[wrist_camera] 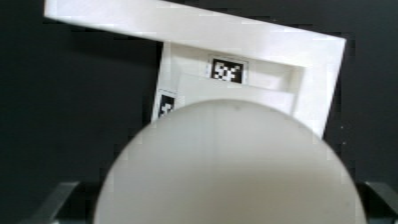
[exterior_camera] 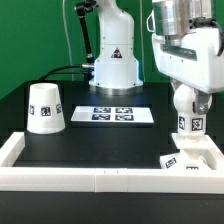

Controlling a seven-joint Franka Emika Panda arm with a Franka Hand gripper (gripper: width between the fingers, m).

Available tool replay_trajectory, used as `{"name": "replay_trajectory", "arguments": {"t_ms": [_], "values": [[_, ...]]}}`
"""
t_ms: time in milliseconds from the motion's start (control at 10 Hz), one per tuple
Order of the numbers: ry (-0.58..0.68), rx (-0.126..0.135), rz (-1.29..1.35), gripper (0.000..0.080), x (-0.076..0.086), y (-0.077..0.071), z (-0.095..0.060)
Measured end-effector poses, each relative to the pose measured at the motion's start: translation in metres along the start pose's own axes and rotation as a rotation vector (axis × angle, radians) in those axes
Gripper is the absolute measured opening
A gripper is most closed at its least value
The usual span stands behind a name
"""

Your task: Assemble lamp

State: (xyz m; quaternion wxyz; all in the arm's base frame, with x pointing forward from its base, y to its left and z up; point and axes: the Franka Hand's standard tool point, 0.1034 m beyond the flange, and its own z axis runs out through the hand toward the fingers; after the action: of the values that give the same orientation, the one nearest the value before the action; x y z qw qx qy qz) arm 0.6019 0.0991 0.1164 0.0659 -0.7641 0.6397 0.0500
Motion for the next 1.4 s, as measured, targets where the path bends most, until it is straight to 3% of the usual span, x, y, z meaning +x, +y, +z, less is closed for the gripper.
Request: {"name": "replay_trajectory", "arguments": {"t_ms": [100, 400, 1400], "values": [[-0.007, -0.018, 0.005, 0.0579, -0.0036, 0.0003, -0.0008], [-0.009, -0.016, -0.084, 0.0687, -0.0059, 0.0006, 0.0012], [-0.006, -0.022, -1.010, 0.0699, -0.0063, 0.0006, 0.0037]]}}
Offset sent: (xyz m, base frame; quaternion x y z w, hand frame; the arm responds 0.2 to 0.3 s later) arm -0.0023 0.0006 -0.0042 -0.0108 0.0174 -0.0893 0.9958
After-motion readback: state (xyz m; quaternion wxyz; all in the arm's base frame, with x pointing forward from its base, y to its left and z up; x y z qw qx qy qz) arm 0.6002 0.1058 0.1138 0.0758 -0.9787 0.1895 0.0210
